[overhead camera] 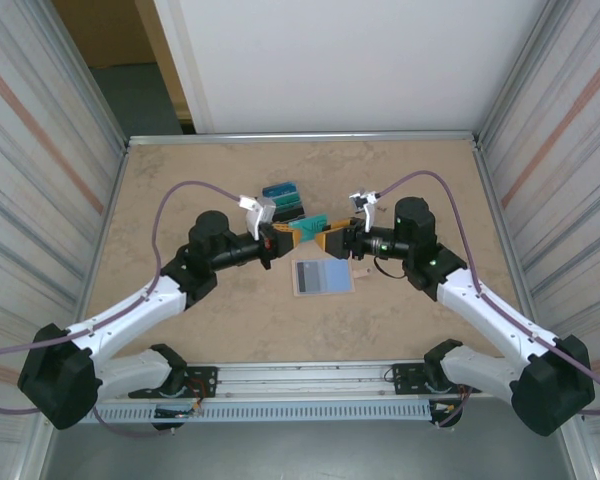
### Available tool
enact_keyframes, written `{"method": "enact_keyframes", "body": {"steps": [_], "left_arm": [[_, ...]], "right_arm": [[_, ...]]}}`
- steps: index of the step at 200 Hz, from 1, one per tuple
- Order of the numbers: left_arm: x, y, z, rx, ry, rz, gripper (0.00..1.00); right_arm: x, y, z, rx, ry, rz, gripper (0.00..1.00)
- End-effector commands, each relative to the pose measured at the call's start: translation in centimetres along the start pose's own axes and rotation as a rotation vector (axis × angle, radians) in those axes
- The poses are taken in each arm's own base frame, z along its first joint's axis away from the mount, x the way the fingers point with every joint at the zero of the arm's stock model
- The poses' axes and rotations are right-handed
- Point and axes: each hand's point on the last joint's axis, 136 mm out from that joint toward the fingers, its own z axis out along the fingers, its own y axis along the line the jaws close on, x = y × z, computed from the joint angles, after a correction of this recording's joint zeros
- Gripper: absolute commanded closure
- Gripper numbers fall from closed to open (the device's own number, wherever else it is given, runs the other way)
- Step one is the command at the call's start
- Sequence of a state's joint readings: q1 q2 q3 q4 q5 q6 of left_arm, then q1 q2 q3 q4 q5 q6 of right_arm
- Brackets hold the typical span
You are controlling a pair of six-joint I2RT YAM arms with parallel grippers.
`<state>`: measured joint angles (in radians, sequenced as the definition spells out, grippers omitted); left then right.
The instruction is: Take the credit cards out of the card holder
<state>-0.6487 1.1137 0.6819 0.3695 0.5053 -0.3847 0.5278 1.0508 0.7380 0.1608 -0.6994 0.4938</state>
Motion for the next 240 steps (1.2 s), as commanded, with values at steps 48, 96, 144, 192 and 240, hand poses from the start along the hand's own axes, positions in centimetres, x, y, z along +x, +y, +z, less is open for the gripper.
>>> {"method": "enact_keyframes", "body": {"steps": [48,96,144,192,240], "left_arm": [[-2.6,-2.3,-2.1,0.079,-0.095,0.039,1.0],[-2.5,-3.7,-2.2,0.156,-0.078,0.038,1.0],[-2.2,-4.2,-1.8,0.216,-0.062,0.023,1.0],[-1.5,-4.0,-1.5,0.21,-0.016,0.032,1.0],[-1.6,-4.6,-1.8,0.201,0.053,0.106,0.67]], "right_arm": [[-0.5,-0.5,-1.1,0.044,-0.061,-0.003,0.52],[-1.3,1.0,-0.6,-0.043,-0.059,-0.027,0.54],[-1.6,2.6,-0.5,-0.126,-0.049,-0.065,0.75],[-1.4,3.6,-1.2,-0.14,-0.057,-0.12,1.0],[-0.8,4.0,-1.6,-0.113,-0.028,-0.145,1.0]]}}
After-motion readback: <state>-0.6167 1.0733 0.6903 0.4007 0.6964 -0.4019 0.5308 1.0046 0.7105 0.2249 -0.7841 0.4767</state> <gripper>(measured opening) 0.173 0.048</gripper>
